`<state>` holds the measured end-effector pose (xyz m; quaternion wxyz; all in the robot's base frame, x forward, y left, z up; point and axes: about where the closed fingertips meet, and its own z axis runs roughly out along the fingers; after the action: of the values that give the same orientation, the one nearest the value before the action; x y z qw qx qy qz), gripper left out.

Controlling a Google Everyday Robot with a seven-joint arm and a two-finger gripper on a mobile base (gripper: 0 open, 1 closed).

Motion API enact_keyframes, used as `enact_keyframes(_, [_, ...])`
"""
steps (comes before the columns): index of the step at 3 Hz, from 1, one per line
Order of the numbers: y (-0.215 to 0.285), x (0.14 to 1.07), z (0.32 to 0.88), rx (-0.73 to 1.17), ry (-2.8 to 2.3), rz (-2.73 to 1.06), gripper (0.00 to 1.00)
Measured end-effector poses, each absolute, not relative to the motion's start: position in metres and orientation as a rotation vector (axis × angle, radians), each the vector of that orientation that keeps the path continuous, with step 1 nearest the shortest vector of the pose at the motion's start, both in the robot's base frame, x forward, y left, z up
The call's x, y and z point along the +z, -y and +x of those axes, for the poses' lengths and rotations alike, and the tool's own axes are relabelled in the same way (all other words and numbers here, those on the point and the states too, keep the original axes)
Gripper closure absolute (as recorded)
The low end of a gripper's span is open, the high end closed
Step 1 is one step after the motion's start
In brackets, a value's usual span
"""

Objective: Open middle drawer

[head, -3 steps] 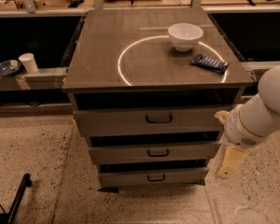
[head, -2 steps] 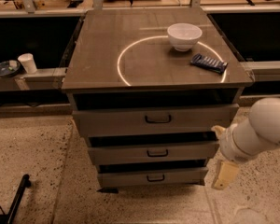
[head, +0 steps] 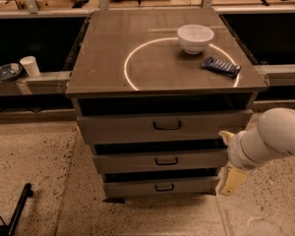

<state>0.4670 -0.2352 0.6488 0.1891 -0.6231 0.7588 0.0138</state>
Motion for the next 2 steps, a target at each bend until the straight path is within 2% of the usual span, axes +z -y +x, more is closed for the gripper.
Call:
enact_keyframes(1, [0.246, 0.591, 0.469, 0.008, -2.184, -1.846, 0.0])
enact_keyframes(2, [0.265, 0.546, 0.476, -0.107, -2.205, -1.946, 0.0])
